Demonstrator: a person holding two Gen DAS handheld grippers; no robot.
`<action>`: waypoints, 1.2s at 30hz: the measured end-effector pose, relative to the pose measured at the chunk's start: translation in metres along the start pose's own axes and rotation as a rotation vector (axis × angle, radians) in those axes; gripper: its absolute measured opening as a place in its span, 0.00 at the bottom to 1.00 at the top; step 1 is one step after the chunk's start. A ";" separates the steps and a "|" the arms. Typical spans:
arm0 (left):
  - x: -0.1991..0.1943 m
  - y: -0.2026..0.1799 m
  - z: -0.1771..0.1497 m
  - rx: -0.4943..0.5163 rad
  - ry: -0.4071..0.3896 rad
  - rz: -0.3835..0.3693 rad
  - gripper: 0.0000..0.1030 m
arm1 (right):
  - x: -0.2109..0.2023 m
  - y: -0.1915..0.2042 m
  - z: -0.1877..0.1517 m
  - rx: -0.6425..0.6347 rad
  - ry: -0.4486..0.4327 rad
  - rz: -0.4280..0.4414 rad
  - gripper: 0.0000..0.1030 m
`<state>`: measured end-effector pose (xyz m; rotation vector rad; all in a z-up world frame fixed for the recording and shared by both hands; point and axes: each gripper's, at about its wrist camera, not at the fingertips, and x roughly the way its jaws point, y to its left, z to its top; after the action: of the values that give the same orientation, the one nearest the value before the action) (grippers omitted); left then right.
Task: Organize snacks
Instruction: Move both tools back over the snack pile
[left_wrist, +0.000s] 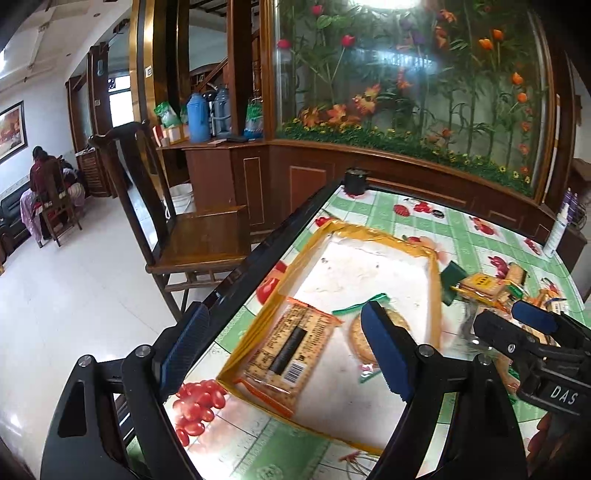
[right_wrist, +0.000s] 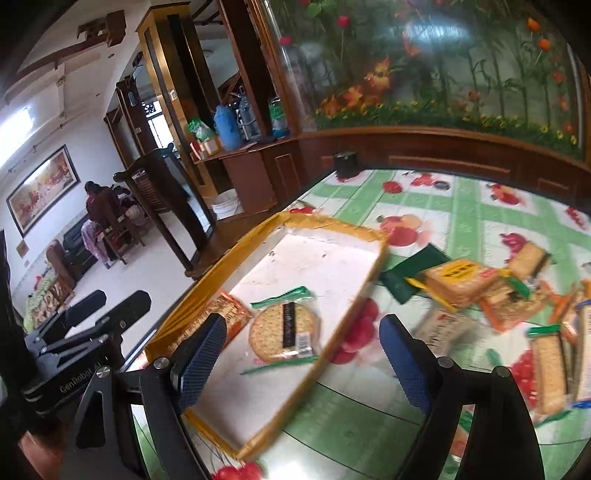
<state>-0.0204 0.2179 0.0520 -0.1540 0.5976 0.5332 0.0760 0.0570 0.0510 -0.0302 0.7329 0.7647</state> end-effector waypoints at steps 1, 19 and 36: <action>-0.002 -0.002 0.000 0.004 -0.002 -0.002 0.83 | -0.005 -0.001 -0.002 -0.007 -0.002 -0.012 0.84; -0.023 -0.045 -0.015 0.076 0.010 -0.058 0.83 | -0.072 -0.053 -0.054 0.041 -0.006 -0.111 0.84; 0.005 -0.169 -0.063 0.255 0.247 -0.353 0.83 | -0.108 -0.159 -0.120 0.217 0.065 -0.250 0.85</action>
<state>0.0396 0.0570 -0.0046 -0.0811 0.8530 0.0927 0.0537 -0.1600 -0.0093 0.0492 0.8528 0.4455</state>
